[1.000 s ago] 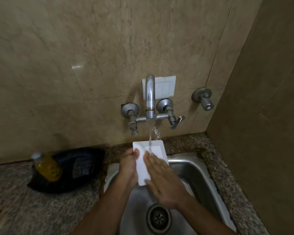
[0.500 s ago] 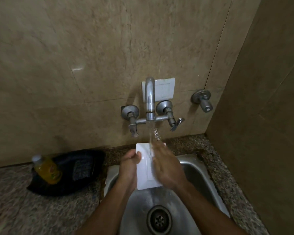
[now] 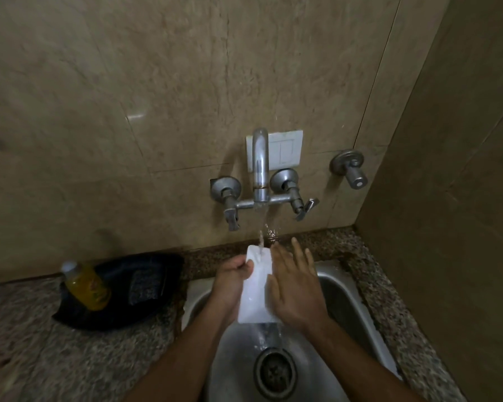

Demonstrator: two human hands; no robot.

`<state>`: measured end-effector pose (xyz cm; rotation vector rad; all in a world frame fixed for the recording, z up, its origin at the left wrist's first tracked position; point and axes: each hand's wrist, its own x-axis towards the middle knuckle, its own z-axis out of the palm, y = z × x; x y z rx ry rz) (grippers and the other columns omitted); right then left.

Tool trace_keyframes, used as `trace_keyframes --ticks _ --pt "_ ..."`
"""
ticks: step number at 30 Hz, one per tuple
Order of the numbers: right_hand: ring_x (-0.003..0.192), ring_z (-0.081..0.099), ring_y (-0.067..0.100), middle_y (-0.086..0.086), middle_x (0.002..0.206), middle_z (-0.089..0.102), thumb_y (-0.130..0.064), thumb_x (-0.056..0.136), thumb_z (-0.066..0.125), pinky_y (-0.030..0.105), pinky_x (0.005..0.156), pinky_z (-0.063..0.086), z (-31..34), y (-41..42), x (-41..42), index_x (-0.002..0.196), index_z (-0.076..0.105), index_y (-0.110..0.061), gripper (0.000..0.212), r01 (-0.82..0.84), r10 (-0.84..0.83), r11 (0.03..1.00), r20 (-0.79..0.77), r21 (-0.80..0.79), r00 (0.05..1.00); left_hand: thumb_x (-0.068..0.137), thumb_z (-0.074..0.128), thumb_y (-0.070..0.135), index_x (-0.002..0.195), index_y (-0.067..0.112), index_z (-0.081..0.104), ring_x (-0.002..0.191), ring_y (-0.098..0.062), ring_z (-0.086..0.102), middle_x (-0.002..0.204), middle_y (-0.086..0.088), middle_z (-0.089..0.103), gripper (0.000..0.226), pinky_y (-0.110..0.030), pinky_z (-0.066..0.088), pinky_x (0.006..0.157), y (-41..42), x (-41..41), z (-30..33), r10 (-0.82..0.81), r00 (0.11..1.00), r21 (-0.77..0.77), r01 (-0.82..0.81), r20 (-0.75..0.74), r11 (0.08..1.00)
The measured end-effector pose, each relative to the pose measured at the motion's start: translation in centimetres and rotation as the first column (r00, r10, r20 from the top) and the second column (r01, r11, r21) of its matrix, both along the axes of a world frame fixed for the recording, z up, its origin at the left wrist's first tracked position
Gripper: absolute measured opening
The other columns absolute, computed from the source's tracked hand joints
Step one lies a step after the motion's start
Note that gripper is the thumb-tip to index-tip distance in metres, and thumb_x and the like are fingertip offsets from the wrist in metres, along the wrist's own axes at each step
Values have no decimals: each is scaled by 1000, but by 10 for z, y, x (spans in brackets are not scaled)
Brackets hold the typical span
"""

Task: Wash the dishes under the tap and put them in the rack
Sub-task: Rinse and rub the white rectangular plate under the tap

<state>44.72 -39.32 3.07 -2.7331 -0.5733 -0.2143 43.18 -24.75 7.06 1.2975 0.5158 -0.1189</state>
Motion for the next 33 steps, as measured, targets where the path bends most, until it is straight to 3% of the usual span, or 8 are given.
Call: trace_keyframes --ticks 2,6,11,15,17,19,23,33 --pt "152 7 26 7 164 15 -36 96 30 45 123 11 6 2 3 156 18 -9 68 -2 3 997 -10 81 1000 98 48 3 99 9 72 91 -35 69 100 -19 74 24 -42 56 82 -12 15 4 34 999 -45 -34 6 998" --pt "152 -10 20 1 166 -6 -30 93 41 38 123 4 7 -5 -20 158 -1 -15 78 -338 339 941 41 -16 940 101 45 3 104 6 68 81 -30 70 96 -21 73 23 -37 58 75 -16 40 12 115 993 -148 -113 4 983" --pt "152 -13 19 -7 165 -10 -32 96 34 44 123 5 5 -5 -15 158 -1 -22 72 -209 208 978 33 25 977 101 48 10 111 0 67 99 -36 69 109 -26 70 23 -52 54 95 -26 43 12 111 993 -204 -118 -45 972" --pt "147 28 16 -5 156 37 -17 89 47 31 119 22 -11 -28 -28 146 45 -22 57 -355 330 903 141 240 934 101 47 8 110 1 64 92 -35 69 105 -22 71 20 -49 55 88 -18 35 0 135 989 -244 -144 -52 959" --pt "123 56 16 -5 130 62 -13 89 48 29 103 43 -21 -47 -21 124 61 -26 40 -67 -29 854 176 515 984 101 47 10 112 3 62 96 -35 68 109 -21 71 20 -53 51 94 -12 27 -6 103 993 -265 -114 -55 957" --pt "110 61 12 -7 118 65 -10 95 52 27 91 50 -21 -50 -13 118 62 -27 30 254 -237 674 -123 694 964 102 46 11 117 3 63 106 -38 66 113 -20 71 23 -56 48 98 -9 19 -13 69 996 -296 -85 -63 952" --pt "100 68 20 4 109 72 -7 99 51 28 80 50 -21 -39 1 117 65 -17 24 569 94 308 -619 763 780 100 48 11 113 3 66 100 -35 70 109 -19 73 23 -52 51 93 -9 10 -15 5 1000 -306 -11 -20 952" --pt "108 67 33 12 117 71 -11 103 44 53 98 49 -9 -28 15 124 63 -10 28 706 347 61 -678 706 648 99 50 16 126 5 61 113 -39 64 119 -20 69 30 -55 49 97 9 12 -3 -58 998 -339 54 -2 939"
